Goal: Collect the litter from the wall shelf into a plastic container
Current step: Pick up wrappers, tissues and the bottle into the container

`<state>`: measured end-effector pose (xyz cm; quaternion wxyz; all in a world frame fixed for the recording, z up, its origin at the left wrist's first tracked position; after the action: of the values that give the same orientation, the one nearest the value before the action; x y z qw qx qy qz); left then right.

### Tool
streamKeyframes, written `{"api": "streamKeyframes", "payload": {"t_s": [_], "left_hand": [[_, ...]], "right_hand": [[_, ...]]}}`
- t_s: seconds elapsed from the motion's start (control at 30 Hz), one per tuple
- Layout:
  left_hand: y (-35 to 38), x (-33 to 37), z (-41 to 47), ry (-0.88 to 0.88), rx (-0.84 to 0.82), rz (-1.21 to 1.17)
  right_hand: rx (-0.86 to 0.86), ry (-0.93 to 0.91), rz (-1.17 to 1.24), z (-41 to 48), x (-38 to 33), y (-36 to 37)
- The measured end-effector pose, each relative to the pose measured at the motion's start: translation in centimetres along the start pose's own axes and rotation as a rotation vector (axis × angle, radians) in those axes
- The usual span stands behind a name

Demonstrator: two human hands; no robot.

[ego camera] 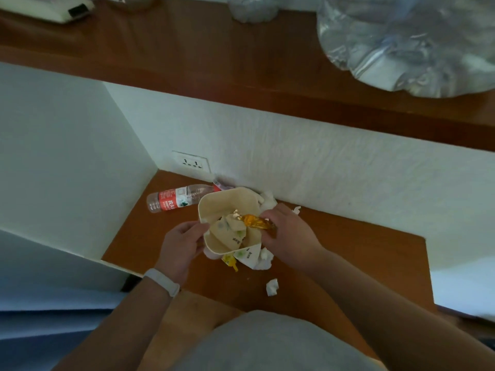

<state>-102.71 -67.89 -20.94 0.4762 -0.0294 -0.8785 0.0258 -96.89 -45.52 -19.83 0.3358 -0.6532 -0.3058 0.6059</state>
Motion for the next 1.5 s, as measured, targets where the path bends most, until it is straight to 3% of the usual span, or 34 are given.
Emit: {"api": "streamKeyframes", "payload": {"t_s": [0.3, 0.43, 0.67, 0.93, 1.23, 1.5], "left_hand": [[-0.3, 0.2, 1.1, 0.012, -0.017, 0.033], [-0.5, 0.2, 1.5, -0.003, 0.032, 0.019], [-1.4, 0.4, 1.2, -0.030, 0.094, 0.022], [-2.2, 0.3, 0.4, -0.039, 0.145, 0.024], [-2.3, -0.5, 0.1, -0.075, 0.161, 0.021], [-2.0, -0.7, -0.4, -0.054, 0.096, 0.053]], "right_hand": [[-0.077, 0.015, 0.054, 0.9, 1.5, 0.8], [-0.039, 0.115, 0.076, 1.8, 4.3, 0.9], [-0.197, 0.322, -0.158, 5.2, 13.1, 3.9], [-0.277, 0.324, -0.306, 7.2, 17.1, 6.4], [-0.247, 0.240, -0.210, 5.6, 14.8, 7.0], [0.002, 0.147, 0.027, 3.6, 6.3, 3.8]]}}
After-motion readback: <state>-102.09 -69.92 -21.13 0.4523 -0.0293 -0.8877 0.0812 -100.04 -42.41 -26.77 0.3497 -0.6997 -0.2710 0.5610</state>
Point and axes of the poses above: each hand's wrist, its own z-axis towards the middle knuckle, its own y-axis out of the palm, x = y × z, the point moved 2 cm from there along z, towards the middle knuckle, and after that the axes turned 1 degree about y, right-handed, at the moved point
